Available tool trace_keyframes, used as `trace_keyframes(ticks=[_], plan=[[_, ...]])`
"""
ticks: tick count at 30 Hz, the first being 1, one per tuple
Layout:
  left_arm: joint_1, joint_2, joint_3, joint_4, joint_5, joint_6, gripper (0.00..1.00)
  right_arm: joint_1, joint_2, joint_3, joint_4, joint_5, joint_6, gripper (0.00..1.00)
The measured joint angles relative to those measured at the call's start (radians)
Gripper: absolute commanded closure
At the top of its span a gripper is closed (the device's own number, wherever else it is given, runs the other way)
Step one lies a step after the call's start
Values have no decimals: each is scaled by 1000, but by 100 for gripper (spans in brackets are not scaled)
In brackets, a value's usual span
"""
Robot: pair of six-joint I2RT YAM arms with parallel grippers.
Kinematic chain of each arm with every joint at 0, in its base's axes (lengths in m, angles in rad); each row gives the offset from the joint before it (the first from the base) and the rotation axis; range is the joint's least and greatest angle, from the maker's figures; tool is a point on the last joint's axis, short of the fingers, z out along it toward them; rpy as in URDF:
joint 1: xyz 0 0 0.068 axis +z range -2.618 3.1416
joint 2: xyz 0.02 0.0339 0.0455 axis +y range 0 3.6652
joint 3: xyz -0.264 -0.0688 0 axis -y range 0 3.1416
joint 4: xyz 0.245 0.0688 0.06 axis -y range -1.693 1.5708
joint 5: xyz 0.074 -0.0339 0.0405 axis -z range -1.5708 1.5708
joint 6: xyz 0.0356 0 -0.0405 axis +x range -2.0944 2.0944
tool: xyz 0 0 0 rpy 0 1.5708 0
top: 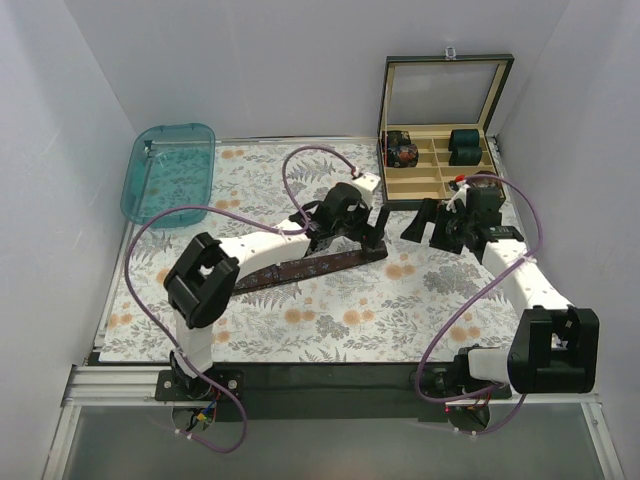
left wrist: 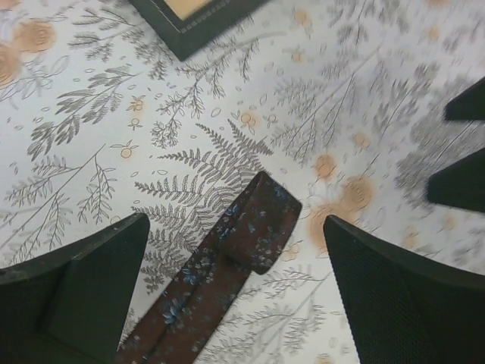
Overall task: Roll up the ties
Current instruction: Roll the tie
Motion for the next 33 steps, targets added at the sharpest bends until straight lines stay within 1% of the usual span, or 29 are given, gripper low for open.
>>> trace_keyframes(ticks=[3,5,7,12,14,18,21,24,26,33], plan=[[1,-82,-17,-25,-50,-169,18,-3,25,4,26,-21,9,12],[1,-127,-29,-39,-59,-283,30,-3,50,4,43,-37,14,12],[0,-143,-33,-53,-53,-364,45,-3,77,5,56,-53,22,13],[0,-127,-33,-82,-17,-507,56,-3,137,5,94,-87,35,14],[0,-117,-33,-89,-10,-536,60,-4,153,5,108,-93,37,14],[0,-89,-33,-93,22,-577,73,-3,191,5,139,-118,38,15],[0,-61,-33,-95,42,-596,79,-5,225,5,154,-134,41,16],[0,-38,-33,-101,51,-607,80,-5,243,5,161,-149,42,16],[0,-24,-33,-99,54,-614,83,-5,256,5,173,-163,43,16],[14,2,-36,-93,63,-632,85,-5,310,6,205,-207,42,19]])
